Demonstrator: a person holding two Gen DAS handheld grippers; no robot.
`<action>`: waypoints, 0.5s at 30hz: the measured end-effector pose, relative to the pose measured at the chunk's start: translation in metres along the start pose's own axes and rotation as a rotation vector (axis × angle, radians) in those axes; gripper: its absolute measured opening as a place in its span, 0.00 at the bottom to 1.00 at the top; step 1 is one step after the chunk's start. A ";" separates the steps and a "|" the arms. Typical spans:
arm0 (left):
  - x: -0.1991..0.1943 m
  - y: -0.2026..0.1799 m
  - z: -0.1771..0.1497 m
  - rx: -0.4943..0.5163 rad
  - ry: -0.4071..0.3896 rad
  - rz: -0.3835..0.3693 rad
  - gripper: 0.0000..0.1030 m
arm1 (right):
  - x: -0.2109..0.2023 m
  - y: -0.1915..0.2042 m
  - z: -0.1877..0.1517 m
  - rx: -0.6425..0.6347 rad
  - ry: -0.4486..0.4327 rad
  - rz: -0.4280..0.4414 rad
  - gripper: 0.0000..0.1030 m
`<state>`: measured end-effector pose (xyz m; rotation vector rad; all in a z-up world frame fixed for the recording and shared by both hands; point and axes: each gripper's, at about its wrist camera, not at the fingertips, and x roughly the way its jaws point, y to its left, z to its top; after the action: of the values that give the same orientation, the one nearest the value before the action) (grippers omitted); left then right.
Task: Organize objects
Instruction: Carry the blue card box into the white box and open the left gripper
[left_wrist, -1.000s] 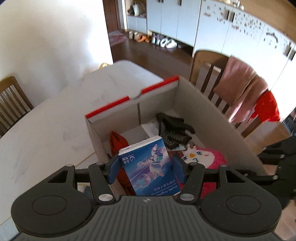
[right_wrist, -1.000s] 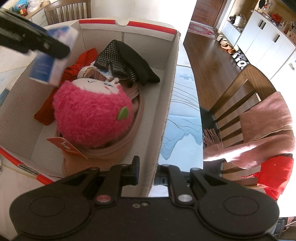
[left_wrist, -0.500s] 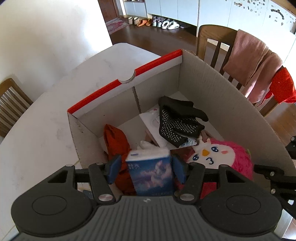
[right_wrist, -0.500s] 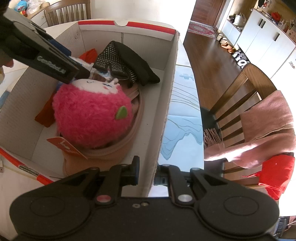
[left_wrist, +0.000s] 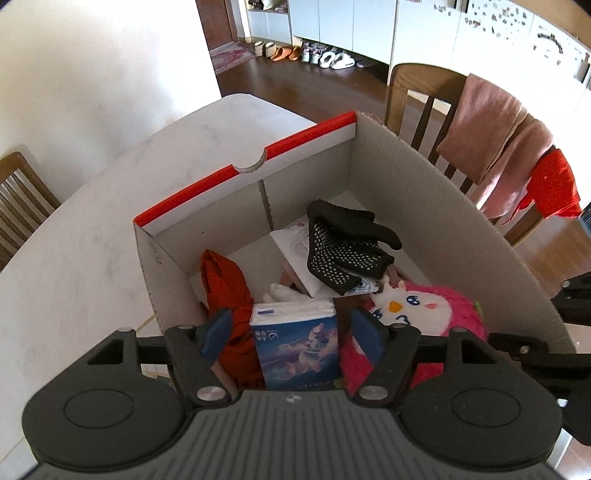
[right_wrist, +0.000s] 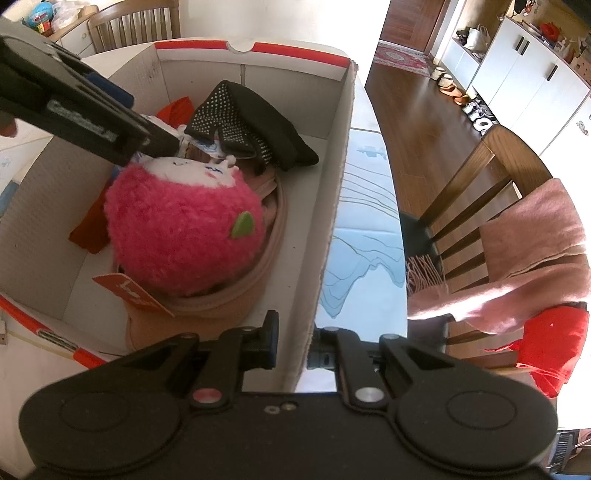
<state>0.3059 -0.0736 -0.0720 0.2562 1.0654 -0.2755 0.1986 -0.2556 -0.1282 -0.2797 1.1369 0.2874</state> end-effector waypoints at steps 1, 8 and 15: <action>-0.003 0.001 -0.001 -0.005 -0.005 -0.006 0.68 | 0.000 0.000 0.000 0.000 0.000 0.000 0.11; -0.032 0.009 -0.005 -0.040 -0.054 -0.040 0.68 | 0.000 -0.001 -0.001 -0.002 0.000 -0.004 0.11; -0.055 0.017 -0.015 -0.072 -0.084 -0.063 0.68 | -0.001 0.000 -0.001 -0.009 0.003 -0.012 0.09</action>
<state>0.2744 -0.0470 -0.0289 0.1454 0.9994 -0.3018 0.1974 -0.2564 -0.1279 -0.2950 1.1366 0.2819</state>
